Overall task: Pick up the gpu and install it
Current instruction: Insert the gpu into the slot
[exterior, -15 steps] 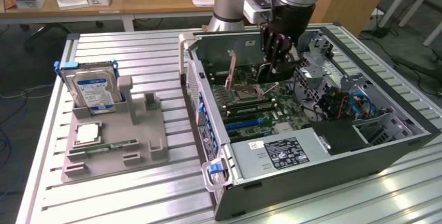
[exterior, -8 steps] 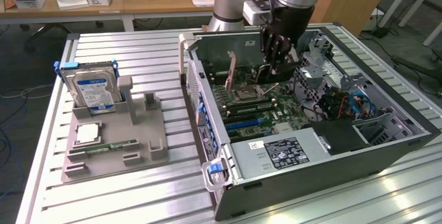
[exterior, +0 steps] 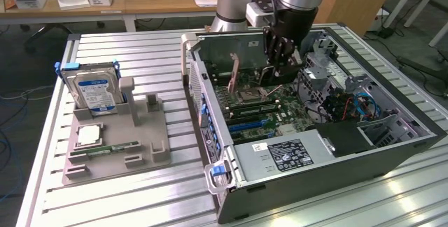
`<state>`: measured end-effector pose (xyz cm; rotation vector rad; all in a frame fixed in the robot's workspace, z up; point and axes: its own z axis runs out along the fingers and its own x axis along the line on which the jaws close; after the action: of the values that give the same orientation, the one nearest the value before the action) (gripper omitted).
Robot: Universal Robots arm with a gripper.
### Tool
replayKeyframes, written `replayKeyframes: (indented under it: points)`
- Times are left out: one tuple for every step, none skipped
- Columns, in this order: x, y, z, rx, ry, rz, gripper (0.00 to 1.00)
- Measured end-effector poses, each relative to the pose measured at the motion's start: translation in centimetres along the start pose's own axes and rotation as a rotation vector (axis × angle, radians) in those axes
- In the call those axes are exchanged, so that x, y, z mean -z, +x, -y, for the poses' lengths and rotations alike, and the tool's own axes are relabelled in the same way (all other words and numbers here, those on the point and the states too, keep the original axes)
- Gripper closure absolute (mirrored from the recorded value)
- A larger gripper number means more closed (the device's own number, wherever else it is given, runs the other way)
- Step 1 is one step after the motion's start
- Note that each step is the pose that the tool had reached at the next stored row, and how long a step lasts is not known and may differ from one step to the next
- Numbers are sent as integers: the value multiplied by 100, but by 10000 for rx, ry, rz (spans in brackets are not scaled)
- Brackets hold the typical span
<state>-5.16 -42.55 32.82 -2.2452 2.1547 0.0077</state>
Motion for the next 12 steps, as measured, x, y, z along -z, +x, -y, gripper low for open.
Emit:
replayKeyframes:
  points:
    - [-5, 0, 0, 0, 0, 0, 73]
    - [-9, 0, 0, 0, 0, 1, 73]
    - [-13, 0, 0, 0, 0, 0, 73]
    - [-17, 0, 0, 0, 0, 1, 73]
    - [-22, 0, 0, 0, 1, 0, 73]
    - [-26, 1, -1, 0, 1, 1, 73]
    - [-30, 1, -1, 0, 0, 1, 73]
    - [-35, 1, -1, 0, 0, 0, 73]
    - [-39, 1, -1, 0, 0, 0, 73]
    - [-43, 1, -1, 0, 0, 0, 73]
    - [-47, 1, -1, 0, 0, 0, 73]
    - [-51, 1, -1, 0, 0, 0, 73]
